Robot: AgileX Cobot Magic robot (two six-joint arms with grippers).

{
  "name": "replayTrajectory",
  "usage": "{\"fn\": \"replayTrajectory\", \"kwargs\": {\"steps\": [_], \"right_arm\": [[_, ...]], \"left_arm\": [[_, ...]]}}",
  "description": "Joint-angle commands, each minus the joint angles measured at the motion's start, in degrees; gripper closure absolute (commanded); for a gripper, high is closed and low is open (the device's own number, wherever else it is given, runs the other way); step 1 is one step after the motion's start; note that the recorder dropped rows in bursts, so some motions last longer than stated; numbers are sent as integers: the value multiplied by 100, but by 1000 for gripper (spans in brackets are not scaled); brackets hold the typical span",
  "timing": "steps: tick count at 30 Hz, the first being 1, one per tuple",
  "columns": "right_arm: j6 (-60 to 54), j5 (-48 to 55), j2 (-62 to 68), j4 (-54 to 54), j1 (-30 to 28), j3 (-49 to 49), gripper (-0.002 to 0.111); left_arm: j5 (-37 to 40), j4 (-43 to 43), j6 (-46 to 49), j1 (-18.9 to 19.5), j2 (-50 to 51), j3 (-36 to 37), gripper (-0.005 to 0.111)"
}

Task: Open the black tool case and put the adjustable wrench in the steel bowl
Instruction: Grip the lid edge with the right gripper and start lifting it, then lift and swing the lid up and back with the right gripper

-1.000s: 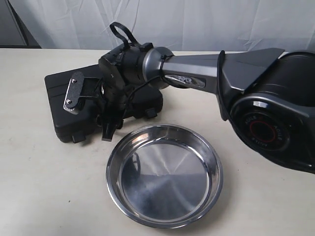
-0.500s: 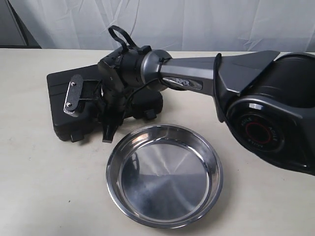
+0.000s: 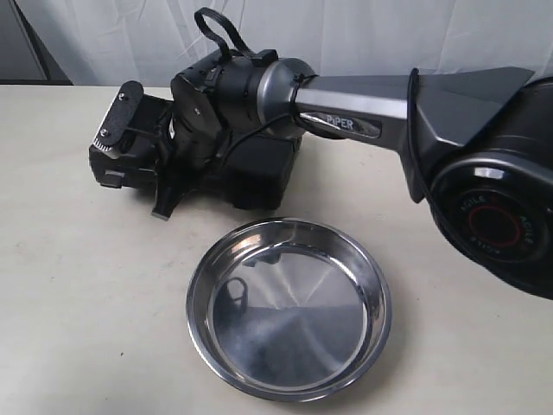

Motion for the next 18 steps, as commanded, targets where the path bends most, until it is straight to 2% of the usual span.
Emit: {"fn": "replayTrajectory", "kwargs": {"steps": [1, 18], "right_arm": [[111, 20, -128, -90, -38, -43, 108], [111, 47, 357, 241, -38, -43, 108]], "left_arm": [[-60, 0, -30, -51, -22, -11, 106], [-60, 0, -30, -51, -22, -11, 106]]}}
